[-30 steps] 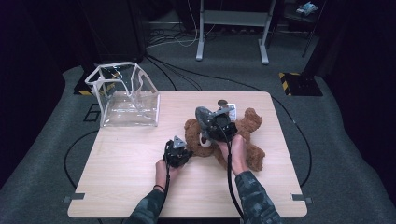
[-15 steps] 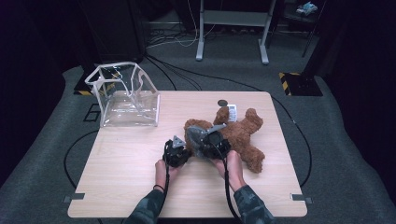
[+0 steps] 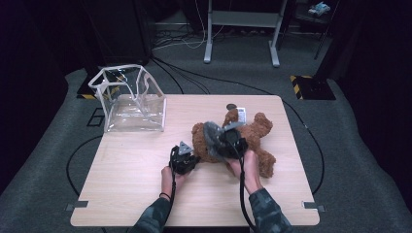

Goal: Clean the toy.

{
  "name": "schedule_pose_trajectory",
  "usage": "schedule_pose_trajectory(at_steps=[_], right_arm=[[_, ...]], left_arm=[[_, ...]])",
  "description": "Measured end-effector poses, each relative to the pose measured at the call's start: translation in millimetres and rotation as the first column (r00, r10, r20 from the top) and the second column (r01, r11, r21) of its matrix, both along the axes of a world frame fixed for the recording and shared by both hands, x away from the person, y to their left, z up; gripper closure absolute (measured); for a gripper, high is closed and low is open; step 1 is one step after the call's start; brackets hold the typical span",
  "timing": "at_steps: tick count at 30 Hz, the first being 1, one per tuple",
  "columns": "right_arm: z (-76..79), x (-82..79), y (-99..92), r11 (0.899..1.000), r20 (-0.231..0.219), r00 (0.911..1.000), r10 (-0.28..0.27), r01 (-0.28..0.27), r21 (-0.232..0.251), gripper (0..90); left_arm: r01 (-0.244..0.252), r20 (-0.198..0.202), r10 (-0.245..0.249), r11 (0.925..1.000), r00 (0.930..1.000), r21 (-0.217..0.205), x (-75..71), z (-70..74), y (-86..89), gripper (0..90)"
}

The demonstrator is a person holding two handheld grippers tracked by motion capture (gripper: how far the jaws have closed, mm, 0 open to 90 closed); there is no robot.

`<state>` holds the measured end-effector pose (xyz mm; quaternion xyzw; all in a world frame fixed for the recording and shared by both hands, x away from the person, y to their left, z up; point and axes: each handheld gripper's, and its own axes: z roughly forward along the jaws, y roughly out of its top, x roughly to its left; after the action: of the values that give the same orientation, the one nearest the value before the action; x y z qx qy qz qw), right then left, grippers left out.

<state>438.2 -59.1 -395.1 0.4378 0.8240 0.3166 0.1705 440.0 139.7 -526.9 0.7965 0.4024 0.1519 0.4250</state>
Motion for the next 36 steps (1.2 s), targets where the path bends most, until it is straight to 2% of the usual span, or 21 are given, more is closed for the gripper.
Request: schedule_pose_trajectory(at_steps=[2, 5, 6, 7, 9, 13, 15, 16, 17, 18, 20, 22, 23, 25, 28, 30, 33, 34, 36], right_arm=[[11.7, 15.4, 4.4, 1.0, 0.001, 0.9999, -0.016, 0.016, 0.005, 73.1], [18.5, 38.6, 16.5, 1.0, -0.005, 0.9997, -0.026, 0.026, -0.017, 72.3], [18.0, 45.4, 20.2, 1.0, -0.005, 0.9997, -0.024, 0.024, -0.014, 72.0], [16.3, 50.6, 24.9, 0.999, -0.023, 0.9992, -0.033, 0.033, -0.026, 71.4], [9.8, 56.9, 33.8, 0.998, -0.042, 0.9987, -0.027, 0.025, -0.059, 71.2], [8.7, 45.6, 40.0, 0.994, -0.032, 0.9994, -0.011, 0.007, -0.108, 71.3], [10.1, 36.2, 39.5, 0.995, -0.046, 0.9988, -0.019, 0.014, -0.095, 71.2], [10.6, 31.8, 38.3, 0.994, -0.04, 0.9992, 0.001, -0.005, -0.109, 71.2], [10.2, 26.3, 39.2, 0.994, -0.045, 0.999, -0.005, 0.0, -0.111, 71.1], [8.5, 23.2, 37.6, 0.994, -0.031, 0.9995, 0.003, -0.006, -0.106, 71.1], [4.8, 18.0, 34.4, 0.995, -0.038, 0.9992, 0.011, -0.014, -0.099, 71.1], [-0.2, 12.8, 31.6, 0.998, -0.036, 0.9993, 0.006, -0.008, -0.062, 71.3], [-3.0, 9.5, 30.1, 0.998, -0.048, 0.9988, 0.009, -0.012, -0.059, 71.4], [-11.6, 2.3, 26.6, 0.999, -0.061, 0.998, 0.015, -0.017, -0.033, 71.6], [-28.2, -6.5, 21.0, 1.0, -0.085, 0.996, 0.025, -0.024, 0.006, 72.1], [-43.5, -10.1, 18.7, 0.999, -0.127, 0.9911, 0.039, -0.039, -0.001, 72.1], [-79.0, -11.7, 18.2, 0.999, -0.218, 0.9753, 0.034, -0.042, -0.034, 71.9], [-88.5, -12.5, 17.4, 0.999, -0.224, 0.9743, 0.026, -0.034, -0.034, 71.9], [-92.0, -14.2, 12.8, 1.0, -0.225, 0.9739, 0.027, -0.03, -0.006, 71.9]], left_arm=[[-0.003, 0.004, 0.003, 1.0, 1.0, 0.0, -0.7, 0.1, -0.4, 82.2], [0.002, 0.012, -0.002, 1.0, 0.9999, 0.004, -1.3, 0.4, 0.0, 82.3], [0.002, 0.012, -0.002, 1.0, 0.9999, 0.001, -1.6, 0.4, 0.0, 82.3], [0.005, 0.015, -0.005, 1.0, 0.9999, 0.008, -2.0, 0.8, 0.7, 82.3], [0.007, 0.016, -0.007, 1.0, 0.9999, -0.005, -2.2, 0.8, 0.6, 82.5], [0.014, 0.03, -0.013, 0.9997, 0.9995, -0.018, -3.9, 1.1, 1.3, 82.8], [0.019, 0.038, -0.018, 0.9997, 0.9991, -0.015, -4.7, 1.5, 1.9, 82.8], [0.018, 0.04, -0.017, 0.9996, 0.9991, -0.022, -5.2, 1.6, 2.3, 82.8], [0.019, 0.043, -0.018, 0.9995, 0.9989, -0.027, -5.1, 1.6, 2.7, 82.8], [0.018, 0.041, -0.017, 0.9995, 0.999, -0.028, -5.1, 1.5, 2.6, 82.8], [0.013, 0.038, -0.012, 0.9995, 0.9992, -0.027, -5.3, 1.5, 2.1, 82.8], [0.015, 0.035, -0.014, 0.9997, 0.9993, -0.022, -5.1, 1.6, 2.5, 82.8], [0.012, 0.034, -0.011, 0.9996, 0.9994, -0.025, -5.2, 1.5, 2.1, 82.8], [0.017, 0.036, -0.017, 0.9998, 0.9992, -0.009, -4.8, 1.8, 2.7, 82.8], [0.016, 0.035, -0.016, 0.9998, 0.9993, -0.012, -4.6, 1.8, 3.1, 82.9], [0.015, 0.043, -0.014, 0.9996, 0.999, -0.025, -4.1, 1.6, 4.3, 82.9], [0.015, 0.039, -0.014, 0.9995, 0.9992, -0.027, -3.8, 1.7, 5.0, 82.8], [0.014, 0.039, -0.013, 0.9996, 0.9991, -0.023, -3.8, 1.7, 4.6, 82.8], [0.012, 0.039, -0.011, 0.9996, 0.9992, -0.025, -3.8, 1.7, 4.8, 82.8]])
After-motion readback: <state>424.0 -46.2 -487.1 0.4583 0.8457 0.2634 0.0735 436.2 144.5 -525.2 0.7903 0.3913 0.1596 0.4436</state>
